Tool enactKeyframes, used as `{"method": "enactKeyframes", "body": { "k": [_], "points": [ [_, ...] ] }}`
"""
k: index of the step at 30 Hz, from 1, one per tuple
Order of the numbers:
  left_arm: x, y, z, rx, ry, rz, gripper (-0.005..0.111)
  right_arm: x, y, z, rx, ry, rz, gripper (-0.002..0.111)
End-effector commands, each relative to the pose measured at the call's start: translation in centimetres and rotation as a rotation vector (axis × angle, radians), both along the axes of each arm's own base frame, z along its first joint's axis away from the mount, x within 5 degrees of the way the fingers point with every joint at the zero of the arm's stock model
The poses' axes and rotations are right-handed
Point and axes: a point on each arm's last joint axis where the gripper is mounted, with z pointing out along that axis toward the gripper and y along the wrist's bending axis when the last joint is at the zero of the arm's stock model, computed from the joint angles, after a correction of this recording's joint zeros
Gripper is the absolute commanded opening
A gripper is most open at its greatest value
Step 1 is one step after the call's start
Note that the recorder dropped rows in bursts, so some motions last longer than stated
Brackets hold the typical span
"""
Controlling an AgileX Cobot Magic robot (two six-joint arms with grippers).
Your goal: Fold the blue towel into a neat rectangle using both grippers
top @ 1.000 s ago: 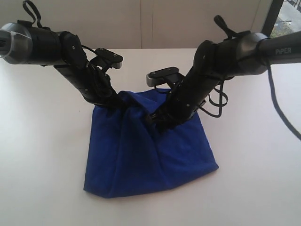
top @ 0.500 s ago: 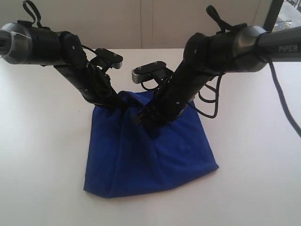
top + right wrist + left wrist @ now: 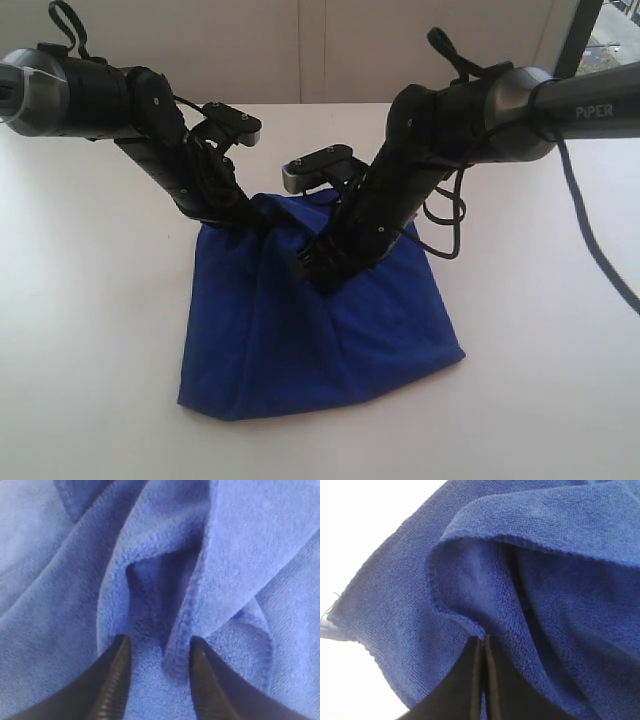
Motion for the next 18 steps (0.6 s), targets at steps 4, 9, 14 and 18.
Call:
{"method": "enactKeyframes", "body": {
  "k": [4,9,14,18],
  "points": [
    [-0.16,0.02,0.48,-0.010,0.011,0.007,0.000,-0.15,-0.36,-0.06,-0.026,0.015,0.000,0.036],
    [-0.16,0.02,0.48,-0.010,0.011,0.007,0.000,-0.14,-0.50,-0.10,-0.044,0.012,0.007,0.028],
    [-0.16,0.02,0.48,-0.010,0.011,0.007,0.000,-0.11,-0.91,-0.22,-0.093,0.006,0.014,0.016],
    [-0.16,0.02,0.48,-0.010,0.011,0.007,0.000,-0.07,-1.01,-0.24,-0.106,-0.001,0.021,0.005]
  ]
}}
